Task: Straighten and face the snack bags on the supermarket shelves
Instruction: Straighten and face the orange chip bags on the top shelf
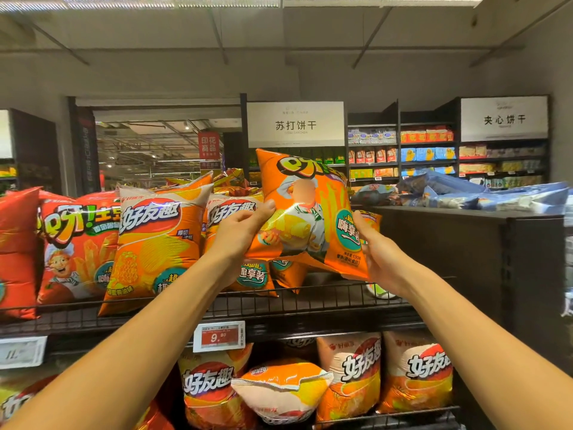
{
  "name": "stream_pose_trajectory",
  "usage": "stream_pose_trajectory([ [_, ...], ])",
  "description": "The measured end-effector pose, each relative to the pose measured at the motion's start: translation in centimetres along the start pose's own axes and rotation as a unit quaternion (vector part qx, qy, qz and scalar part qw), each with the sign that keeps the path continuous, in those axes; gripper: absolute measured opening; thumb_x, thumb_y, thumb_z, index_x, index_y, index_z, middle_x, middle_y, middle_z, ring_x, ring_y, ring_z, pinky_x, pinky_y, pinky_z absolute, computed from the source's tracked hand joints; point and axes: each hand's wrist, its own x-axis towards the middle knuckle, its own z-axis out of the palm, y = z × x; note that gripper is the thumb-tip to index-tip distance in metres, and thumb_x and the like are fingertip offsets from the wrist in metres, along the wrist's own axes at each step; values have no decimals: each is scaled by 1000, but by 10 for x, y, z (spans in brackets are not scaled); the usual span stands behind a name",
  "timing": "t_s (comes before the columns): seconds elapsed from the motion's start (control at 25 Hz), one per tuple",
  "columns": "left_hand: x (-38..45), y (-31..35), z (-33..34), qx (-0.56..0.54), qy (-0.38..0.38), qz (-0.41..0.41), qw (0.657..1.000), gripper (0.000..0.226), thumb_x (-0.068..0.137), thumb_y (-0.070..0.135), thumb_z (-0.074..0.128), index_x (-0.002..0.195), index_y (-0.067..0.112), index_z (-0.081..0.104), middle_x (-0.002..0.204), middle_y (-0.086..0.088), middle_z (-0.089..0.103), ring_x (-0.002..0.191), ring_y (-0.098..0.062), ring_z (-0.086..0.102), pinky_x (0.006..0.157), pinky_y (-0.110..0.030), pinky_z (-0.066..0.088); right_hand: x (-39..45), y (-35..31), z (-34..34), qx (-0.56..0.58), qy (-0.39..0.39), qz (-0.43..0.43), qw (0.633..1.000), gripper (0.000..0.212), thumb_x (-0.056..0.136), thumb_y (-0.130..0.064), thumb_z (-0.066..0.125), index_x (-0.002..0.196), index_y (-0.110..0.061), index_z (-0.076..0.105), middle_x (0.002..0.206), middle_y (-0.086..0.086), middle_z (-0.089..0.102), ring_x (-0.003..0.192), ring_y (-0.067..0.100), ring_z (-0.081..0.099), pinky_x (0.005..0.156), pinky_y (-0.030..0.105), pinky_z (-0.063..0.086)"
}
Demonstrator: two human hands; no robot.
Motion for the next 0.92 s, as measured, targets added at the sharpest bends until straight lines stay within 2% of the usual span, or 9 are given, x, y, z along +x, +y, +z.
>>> stream_pose_trajectory([
  [0.08,0,2,3,28,3,12,1000,59,74,54,71,116,13,66,104,-9,75,88,-26,75,74,-40,60,2,2,0,25,3,-2,1000,55,98,-57,43,131,-18,62,122,17,70,115,35,67,84,43,57],
  [0.2,-5,7,5,37,-19,22,999,50,79,53,68,118,22,65,111,-4,71,88,-19,74,60,-35,60,5,8,0,80,1,6,997,52,103,-53,33,132,-21,61,122,16,71,107,31,69,74,40,59],
  [0.24,-7,8,7,34,-26,29,999,51,80,50,69,122,22,63,115,-5,68,90,-16,73,59,-34,60,6,11,-1,100,0,10,995,52,104,-53,31,133,-21,60,124,16,70,110,32,68,79,43,58],
  [0.32,-14,10,14,45,-32,56,997,65,73,52,71,129,23,57,119,-5,63,94,-13,70,59,-32,59,9,16,-1,122,3,7,993,52,105,-53,31,136,-21,59,129,18,67,120,38,62,100,53,50],
  [0.4,-20,11,23,72,-32,86,993,81,65,57,73,135,23,51,123,-4,60,102,-17,68,68,-36,62,11,19,1,117,0,2,993,47,106,-49,36,133,-22,62,127,19,68,121,41,62,109,59,42],
  [0.52,-24,13,31,118,-13,120,986,89,63,65,76,136,23,49,131,-6,55,114,-25,62,88,-49,58,10,20,3,122,-15,3,992,38,104,-43,46,125,-21,68,125,22,68,121,46,60,112,64,36],
  [0.6,-26,16,34,130,-8,125,984,91,59,66,73,135,23,49,133,-5,53,116,-25,61,92,-52,55,10,20,1,124,-17,9,992,39,101,-46,49,123,-21,69,126,22,67,122,45,60,113,63,35],
  [0.8,-24,14,31,113,-28,113,987,87,64,58,74,138,22,48,138,-7,51,120,-27,59,94,-53,54,7,19,-2,105,-4,8,994,42,100,-54,47,123,-25,68,125,19,69,121,43,61,112,62,37],
  [0.92,-19,9,25,67,-80,93,990,72,70,49,72,136,26,51,129,-2,60,112,-19,66,79,-41,60,4,16,-3,100,2,-27,995,48,101,-54,44,132,-23,64,127,16,69,118,38,65,105,59,46],
])
